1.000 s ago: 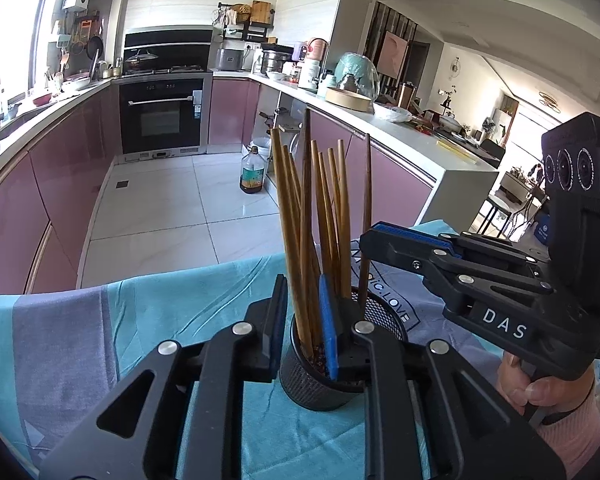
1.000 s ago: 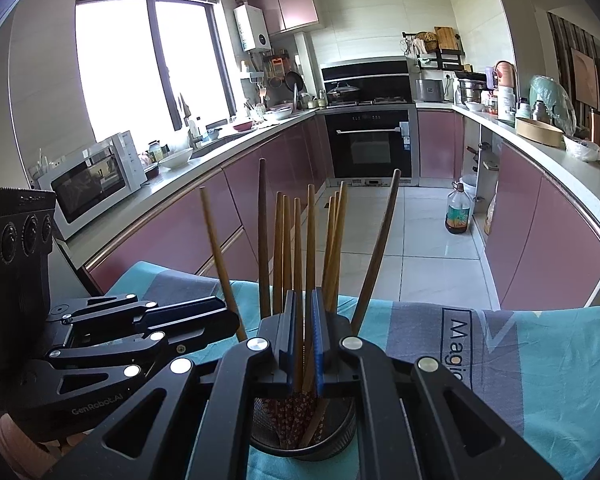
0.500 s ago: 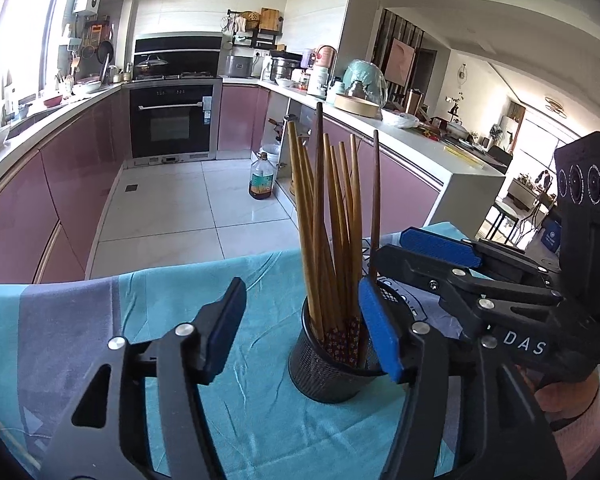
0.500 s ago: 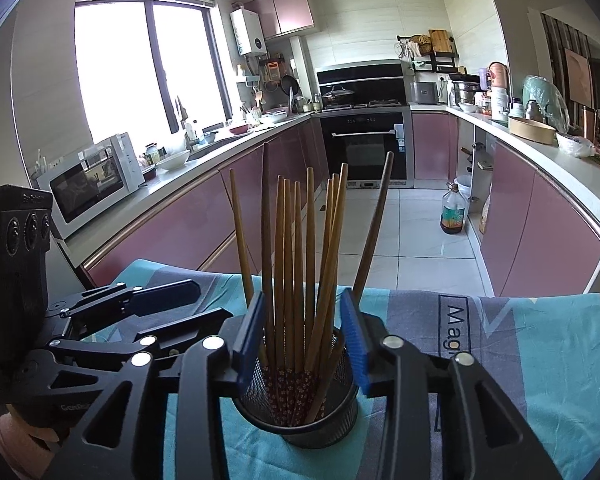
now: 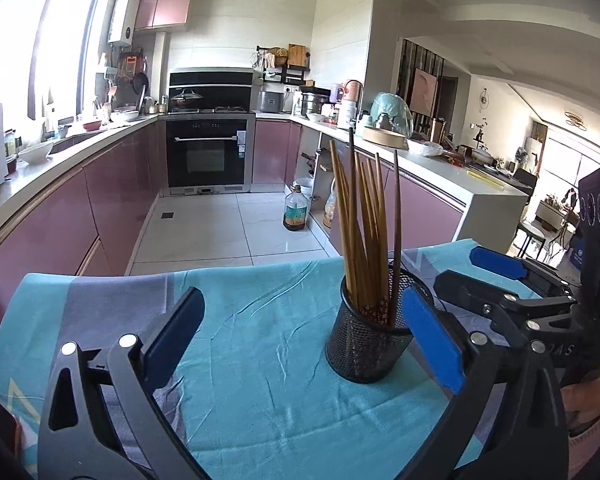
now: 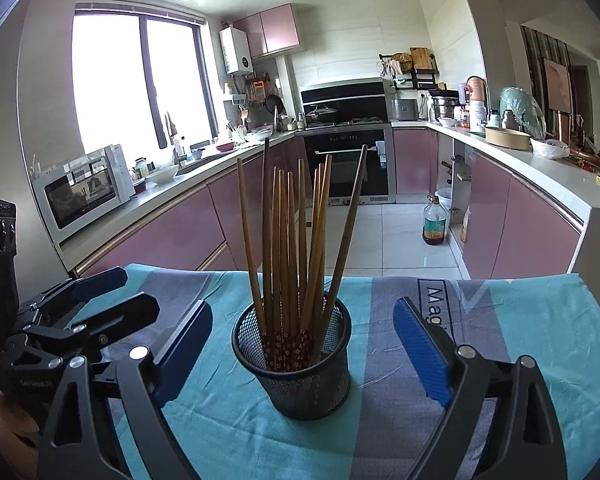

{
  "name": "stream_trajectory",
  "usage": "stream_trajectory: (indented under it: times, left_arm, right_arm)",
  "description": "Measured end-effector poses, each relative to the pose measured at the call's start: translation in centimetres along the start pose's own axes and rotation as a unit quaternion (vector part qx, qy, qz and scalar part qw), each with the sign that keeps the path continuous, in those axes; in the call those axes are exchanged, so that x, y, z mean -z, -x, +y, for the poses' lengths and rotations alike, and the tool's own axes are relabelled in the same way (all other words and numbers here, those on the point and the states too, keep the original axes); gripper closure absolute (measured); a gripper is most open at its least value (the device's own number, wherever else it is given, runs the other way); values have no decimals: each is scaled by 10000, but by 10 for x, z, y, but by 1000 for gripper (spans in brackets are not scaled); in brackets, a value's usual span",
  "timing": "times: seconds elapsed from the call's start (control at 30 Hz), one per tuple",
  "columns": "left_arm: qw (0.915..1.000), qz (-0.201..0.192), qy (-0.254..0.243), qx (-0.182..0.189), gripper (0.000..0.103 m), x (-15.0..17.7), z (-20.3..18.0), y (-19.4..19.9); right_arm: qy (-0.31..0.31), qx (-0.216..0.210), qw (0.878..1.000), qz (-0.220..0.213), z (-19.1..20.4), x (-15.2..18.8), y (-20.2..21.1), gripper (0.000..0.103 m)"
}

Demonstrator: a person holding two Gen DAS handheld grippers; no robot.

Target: Organize utensils

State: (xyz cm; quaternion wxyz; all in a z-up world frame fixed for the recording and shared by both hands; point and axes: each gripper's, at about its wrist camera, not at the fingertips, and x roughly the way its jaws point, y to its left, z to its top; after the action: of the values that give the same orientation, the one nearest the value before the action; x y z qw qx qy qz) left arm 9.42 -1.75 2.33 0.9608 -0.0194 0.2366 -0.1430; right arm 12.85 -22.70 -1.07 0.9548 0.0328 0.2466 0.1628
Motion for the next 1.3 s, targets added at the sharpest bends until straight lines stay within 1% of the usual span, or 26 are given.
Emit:
stream_trajectory:
  times: [0.03,0.13,0.2,0.23,0.3,0.37,0.47,0.53,0.63,0.73,0.87,1.1,1.3]
  left_arm:
    - [10000,-61,10,-79,6,3,2,5]
    - [9992,-265,-5,-310,6,14,6,23]
    - [9982,-405,-10,-445,6,22,8,35]
    - [9977,-461,7,-492,6,21,7,39]
    - [9969,-564,97,-540,6,29,13,50]
    - [9957,-658,189,-616,6,36,19,60]
    - [9941,-757,222,-748,6,44,22,72]
    - [9934,-822,229,-766,6,50,24,81]
    - [9913,-943,221,-890,6,56,24,90]
    - [9908,-970,306,-888,6,61,28,98]
    - [9896,-1064,302,-921,6,65,27,105]
    - [9894,-1102,274,-903,6,71,19,106]
    - [9889,-1160,266,-895,6,71,17,107]
  right_arm:
    - [10,53,10000,-62,1,3,3,7]
    - [19,128,9997,-228,7,15,13,7]
    - [14,273,9988,-394,11,23,22,7]
    - [41,291,9986,-451,14,26,27,7]
    - [47,465,9969,-641,17,33,35,7]
    - [88,533,9955,-774,21,39,41,7]
    - [169,670,9946,-780,26,45,45,7]
    - [171,688,9941,-823,28,49,47,7]
    - [190,743,9932,-875,34,53,50,7]
    - [146,750,9928,-928,38,57,54,7]
    - [200,821,9910,-1034,43,61,60,7]
    - [325,977,9871,-1224,50,65,66,7]
    - [346,1102,9848,-1296,52,67,67,7]
